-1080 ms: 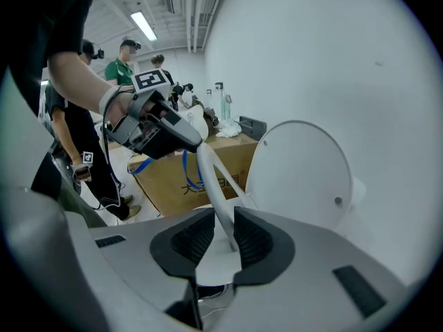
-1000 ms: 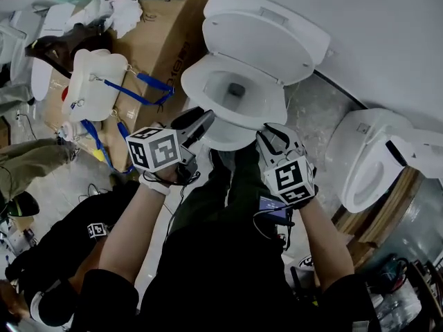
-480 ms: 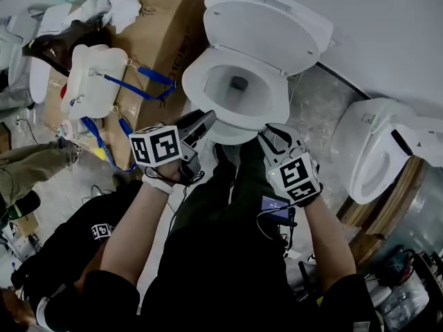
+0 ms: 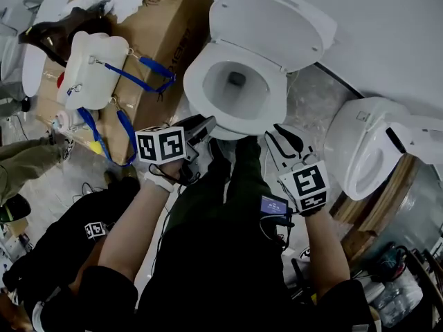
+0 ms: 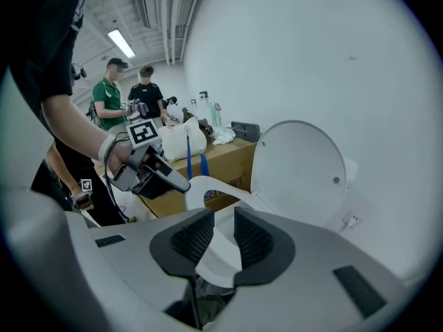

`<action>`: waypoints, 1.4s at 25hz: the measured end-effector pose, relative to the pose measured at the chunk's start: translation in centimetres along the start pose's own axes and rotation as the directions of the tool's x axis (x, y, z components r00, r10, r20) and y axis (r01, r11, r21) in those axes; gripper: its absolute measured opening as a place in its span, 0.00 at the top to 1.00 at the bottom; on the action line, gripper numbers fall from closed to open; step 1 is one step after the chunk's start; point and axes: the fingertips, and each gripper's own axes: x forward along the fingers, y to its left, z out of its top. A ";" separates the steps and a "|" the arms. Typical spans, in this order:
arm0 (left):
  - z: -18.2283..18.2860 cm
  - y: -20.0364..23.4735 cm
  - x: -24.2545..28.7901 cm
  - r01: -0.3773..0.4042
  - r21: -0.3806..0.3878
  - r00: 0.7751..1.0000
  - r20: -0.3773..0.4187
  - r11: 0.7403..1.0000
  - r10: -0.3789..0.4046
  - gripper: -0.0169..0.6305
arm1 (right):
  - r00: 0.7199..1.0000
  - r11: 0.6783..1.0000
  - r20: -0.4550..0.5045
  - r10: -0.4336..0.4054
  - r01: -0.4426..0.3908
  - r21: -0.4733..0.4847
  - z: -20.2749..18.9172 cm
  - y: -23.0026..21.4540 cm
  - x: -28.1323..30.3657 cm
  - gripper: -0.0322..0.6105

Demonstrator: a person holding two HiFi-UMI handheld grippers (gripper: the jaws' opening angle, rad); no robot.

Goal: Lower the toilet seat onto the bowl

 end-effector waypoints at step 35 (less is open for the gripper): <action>-9.8 12.7 3.2 -0.176 -0.150 0.984 0.015 0.973 0.180 0.75 | 0.982 0.989 0.120 0.144 -0.140 -0.037 -1.0 4.1 3.8 0.79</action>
